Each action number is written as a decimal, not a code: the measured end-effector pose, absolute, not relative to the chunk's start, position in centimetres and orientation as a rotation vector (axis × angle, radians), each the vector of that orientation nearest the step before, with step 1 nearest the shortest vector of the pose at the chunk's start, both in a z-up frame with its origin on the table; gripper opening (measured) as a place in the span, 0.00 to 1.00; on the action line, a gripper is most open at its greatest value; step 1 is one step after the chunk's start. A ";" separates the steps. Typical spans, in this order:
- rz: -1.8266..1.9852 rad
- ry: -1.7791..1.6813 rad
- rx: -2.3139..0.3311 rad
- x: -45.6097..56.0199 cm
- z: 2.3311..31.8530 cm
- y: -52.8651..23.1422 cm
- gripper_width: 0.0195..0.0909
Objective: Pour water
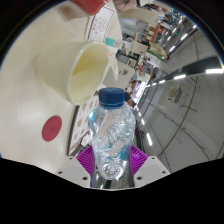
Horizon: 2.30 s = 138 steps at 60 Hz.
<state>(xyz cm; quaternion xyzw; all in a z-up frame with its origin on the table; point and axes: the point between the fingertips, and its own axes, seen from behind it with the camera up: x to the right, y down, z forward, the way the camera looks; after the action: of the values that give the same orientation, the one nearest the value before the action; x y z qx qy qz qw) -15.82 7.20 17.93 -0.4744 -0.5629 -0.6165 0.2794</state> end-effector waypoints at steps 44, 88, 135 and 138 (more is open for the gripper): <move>-0.418 -0.378 -1.958 -14.4 17.8 7.6 0.33; 0.021 -0.033 -2.057 -13.0 5.4 9.6 0.43; -0.088 0.047 -2.312 -19.3 15.6 -11.5 0.92; -0.084 0.047 -2.310 -19.7 16.1 -12.0 0.91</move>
<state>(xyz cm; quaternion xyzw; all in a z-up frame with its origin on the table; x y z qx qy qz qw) -19.69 -11.95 16.11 -0.9144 0.0187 -0.0332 0.4029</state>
